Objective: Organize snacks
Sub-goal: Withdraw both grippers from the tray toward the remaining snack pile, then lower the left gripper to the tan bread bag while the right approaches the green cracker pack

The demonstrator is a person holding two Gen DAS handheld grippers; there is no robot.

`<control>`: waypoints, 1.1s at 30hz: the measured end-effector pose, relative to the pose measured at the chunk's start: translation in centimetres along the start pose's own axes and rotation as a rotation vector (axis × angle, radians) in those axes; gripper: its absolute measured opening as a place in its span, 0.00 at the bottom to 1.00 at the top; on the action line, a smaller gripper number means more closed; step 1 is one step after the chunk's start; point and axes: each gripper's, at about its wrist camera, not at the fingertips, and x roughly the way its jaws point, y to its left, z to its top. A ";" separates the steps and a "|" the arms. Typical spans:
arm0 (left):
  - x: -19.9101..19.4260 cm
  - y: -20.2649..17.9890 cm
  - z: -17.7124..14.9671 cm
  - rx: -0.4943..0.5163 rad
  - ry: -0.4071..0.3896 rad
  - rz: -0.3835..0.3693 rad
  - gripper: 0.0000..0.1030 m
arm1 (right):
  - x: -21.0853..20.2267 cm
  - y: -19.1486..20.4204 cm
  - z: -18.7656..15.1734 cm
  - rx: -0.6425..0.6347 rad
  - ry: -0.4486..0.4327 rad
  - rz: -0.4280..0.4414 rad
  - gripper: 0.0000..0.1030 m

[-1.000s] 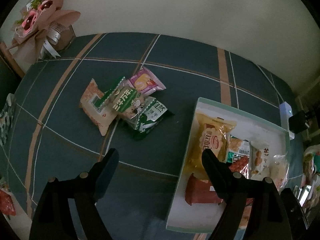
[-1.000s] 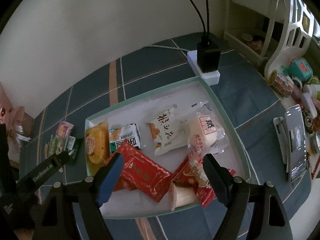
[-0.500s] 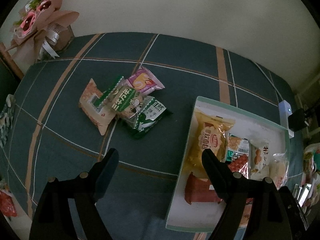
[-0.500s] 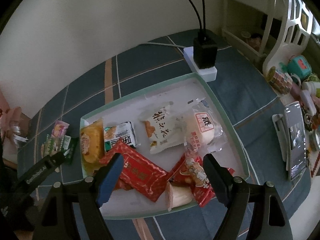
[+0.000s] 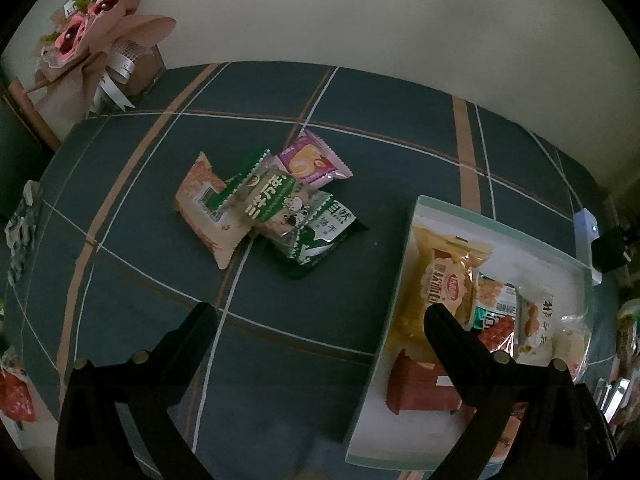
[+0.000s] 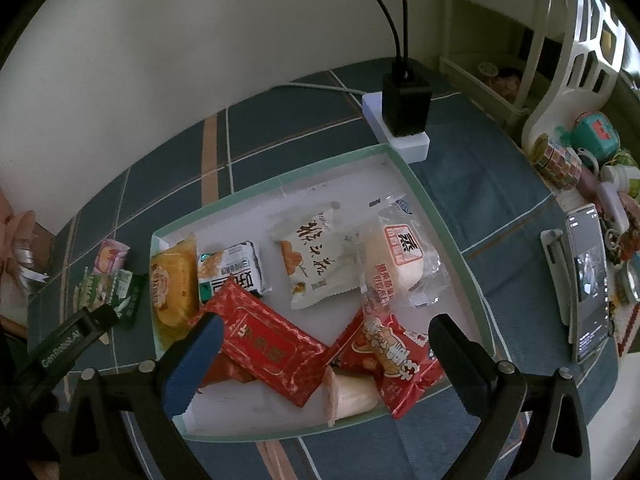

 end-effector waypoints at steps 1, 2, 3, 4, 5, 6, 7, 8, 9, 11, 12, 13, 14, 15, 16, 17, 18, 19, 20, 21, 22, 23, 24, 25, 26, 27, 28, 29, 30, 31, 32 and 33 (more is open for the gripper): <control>-0.1 0.1 0.0 0.002 -0.003 -0.002 1.00 | 0.0 0.0 0.0 -0.002 0.000 -0.001 1.00; -0.1 0.1 0.0 0.006 -0.004 -0.007 1.00 | 0.0 0.1 0.0 -0.004 0.000 -0.001 1.00; -0.1 0.2 0.0 0.013 -0.002 -0.013 1.00 | 0.0 0.2 0.0 -0.007 0.000 -0.001 1.00; -0.2 0.2 0.0 0.021 0.000 -0.016 1.00 | 0.0 0.3 -0.1 -0.010 0.000 0.000 1.00; -0.3 0.2 0.0 0.032 -0.002 -0.015 1.00 | 0.0 0.4 -0.1 -0.012 0.000 0.000 1.00; -0.4 0.3 0.1 0.048 -0.010 -0.008 1.00 | -0.1 0.5 -0.2 -0.015 -0.001 0.000 1.00; -0.6 0.4 0.1 0.067 -0.021 0.008 1.00 | -0.1 0.7 -0.2 -0.021 -0.002 0.000 1.00; -0.8 0.5 0.1 0.085 -0.033 0.026 1.00 | -0.2 0.9 -0.3 -0.025 -0.003 0.000 1.00; -0.9 0.7 0.2 0.098 -0.042 0.041 1.00 | -0.2 1.0 -0.3 -0.029 -0.004 0.000 1.00; -1.0 1.3 0.2 0.114 -0.053 0.065 1.00 | -0.4 1.5 -0.5 -0.037 -0.005 0.008 1.00; -1.0 1.7 0.2 0.115 -0.058 0.079 1.00 | -0.5 1.9 -0.5 -0.043 -0.005 0.016 1.00; -1.0 2.2 0.2 0.112 -0.061 0.093 1.00 | -0.7 2.3 -0.6 -0.051 -0.005 0.026 1.00; -1.1 2.7 0.1 0.107 -0.062 0.099 1.00 | -0.7 2.6 -0.7 -0.059 -0.006 0.032 1.00; -1.0 3.1 0.1 0.102 -0.062 0.101 1.00 | -0.8 3.1 -0.8 -0.069 -0.006 0.038 1.00; -1.0 3.6 0.1 0.095 -0.060 0.100 1.00 | -0.9 3.6 -1.0 -0.081 -0.006 0.043 1.00; -1.0 4.2 0.0 0.086 -0.059 0.101 1.00 | -1.0 4.0 -1.1 -0.090 -0.007 0.047 1.00; -1.0 4.6 -0.1 0.079 -0.058 0.104 1.00 | -1.1 4.6 -1.3 -0.102 -0.006 0.053 1.00; -1.0 5.2 -0.1 0.070 -0.056 0.111 1.00 | -1.1 5.2 -1.5 -0.114 -0.003 0.060 1.00; -1.0 5.7 -0.1 0.060 -0.054 0.117 1.00 | -1.1 5.6 -1.7 -0.123 -0.001 0.065 1.00; -0.9 6.4 -0.1 0.047 -0.053 0.121 1.00 | -1.1 6.2 -1.9 -0.136 0.002 0.074 1.00; -0.9 6.8 -0.1 0.036 -0.053 0.123 1.00 | -1.1 6.7 -2.2 -0.145 0.005 0.080 1.00; -1.0 7.5 -0.1 0.021 -0.054 0.125 1.00 | -1.1 7.3 -2.4 -0.159 0.009 0.087 1.00; -0.9 8.0 -0.1 0.009 -0.055 0.128 1.00 | -1.0 8.0 -2.7 -0.173 0.013 0.093 1.00; -1.0 8.4 0.0 0.000 -0.056 0.130 1.00 | -1.0 8.7 -2.9 -0.185 0.017 0.099 1.00; -1.0 8.9 0.0 -0.008 -0.058 0.131 1.00 | -1.0 9.1 -3.1 -0.194 0.020 0.104 1.00; -1.1 9.4 0.1 -0.014 -0.059 0.131 1.00 | -1.0 9.6 -3.4 -0.204 0.022 0.110 1.00; -1.2 9.9 0.2 -0.022 -0.061 0.132 1.00 | -1.0 10.3 -3.7 -0.215 0.024 0.118 1.00; -1.3 10.5 0.2 -0.033 -0.065 0.132 1.00 | -0.9 10.6 -3.8 -0.220 0.026 0.123 1.00; -1.4 10.8 0.3 -0.039 -0.066 0.132 1.00 | -0.9 11.2 -4.0 -0.226 0.029 0.131 1.00; -1.5 11.4 0.3 -0.052 -0.068 0.131 1.00 | -0.8 11.8 -4.2 -0.231 0.031 0.137 1.00; -1.6 11.8 0.4 -0.061 -0.068 0.130 1.00 | -0.8 12.2 -4.3 -0.235 0.033 0.141 1.00; -1.6 12.4 0.4 -0.073 -0.070 0.130 1.00 | -0.8 12.7 -4.5 -0.242 0.036 0.145 1.00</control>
